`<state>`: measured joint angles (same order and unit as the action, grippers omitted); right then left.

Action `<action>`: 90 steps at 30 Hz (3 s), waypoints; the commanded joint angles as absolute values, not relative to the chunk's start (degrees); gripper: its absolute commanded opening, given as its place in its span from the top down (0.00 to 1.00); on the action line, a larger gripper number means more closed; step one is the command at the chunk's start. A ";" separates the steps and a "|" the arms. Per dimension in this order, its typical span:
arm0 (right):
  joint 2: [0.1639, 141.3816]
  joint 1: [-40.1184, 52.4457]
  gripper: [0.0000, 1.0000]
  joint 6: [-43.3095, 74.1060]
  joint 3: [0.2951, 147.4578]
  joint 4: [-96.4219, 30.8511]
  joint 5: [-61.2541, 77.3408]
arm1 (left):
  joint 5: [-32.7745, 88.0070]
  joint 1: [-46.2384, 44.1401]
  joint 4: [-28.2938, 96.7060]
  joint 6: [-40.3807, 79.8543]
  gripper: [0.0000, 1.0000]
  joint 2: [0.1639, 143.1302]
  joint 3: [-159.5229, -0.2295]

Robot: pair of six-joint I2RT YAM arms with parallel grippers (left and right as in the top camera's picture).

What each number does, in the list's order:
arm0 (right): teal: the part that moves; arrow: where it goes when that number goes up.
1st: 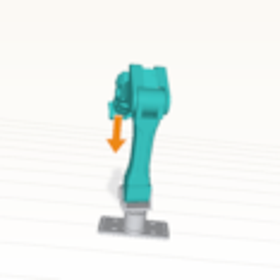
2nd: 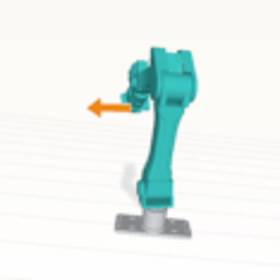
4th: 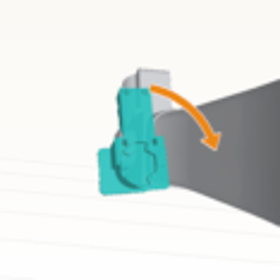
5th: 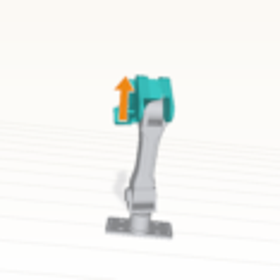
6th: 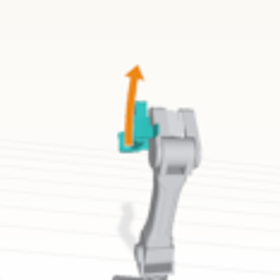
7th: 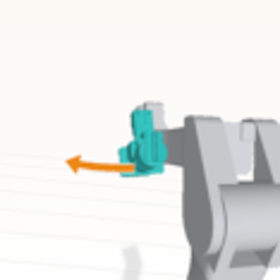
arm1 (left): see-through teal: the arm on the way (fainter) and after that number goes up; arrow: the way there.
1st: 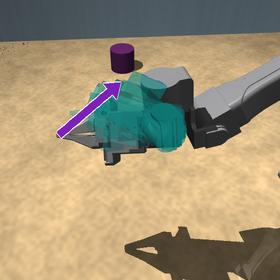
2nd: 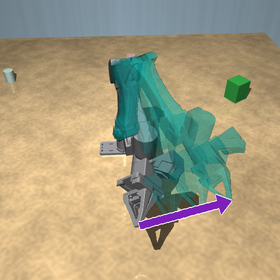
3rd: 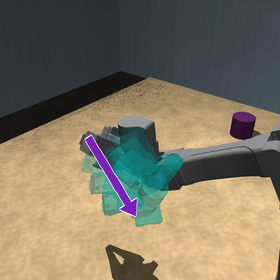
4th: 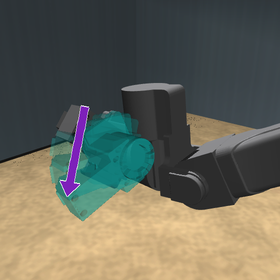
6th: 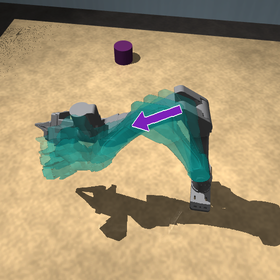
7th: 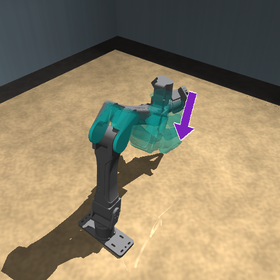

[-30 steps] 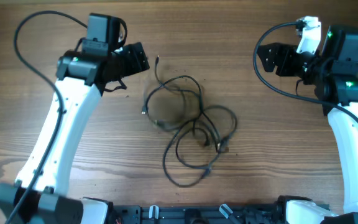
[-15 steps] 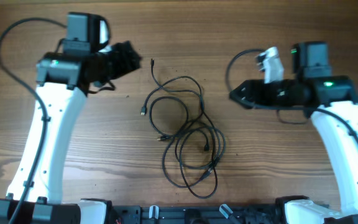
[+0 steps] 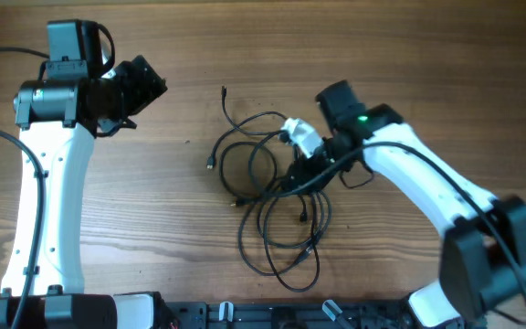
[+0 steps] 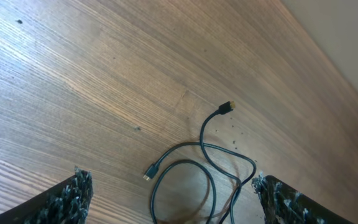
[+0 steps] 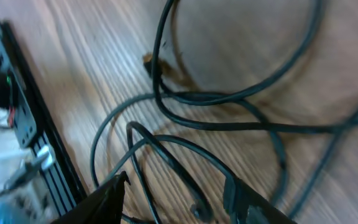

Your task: Untangle cables

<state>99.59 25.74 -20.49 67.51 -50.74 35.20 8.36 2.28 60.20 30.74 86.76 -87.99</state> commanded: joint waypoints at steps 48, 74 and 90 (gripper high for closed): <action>90.83 14.15 0.96 18.04 104.18 -39.38 62.48 | 51.20 -10.70 51.96 1.89 0.46 90.00 -89.10; 90.96 5.80 0.19 -14.46 104.18 -61.06 51.22 | 54.37 -7.97 10.87 83.44 0.96 81.36 -89.65; 91.29 18.92 0.48 -25.32 104.18 -57.39 67.61 | 52.80 -7.97 10.87 87.92 0.96 81.36 -89.65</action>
<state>91.55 16.93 -23.70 103.26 -58.22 64.71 53.39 -8.23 11.27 86.63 81.43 -89.17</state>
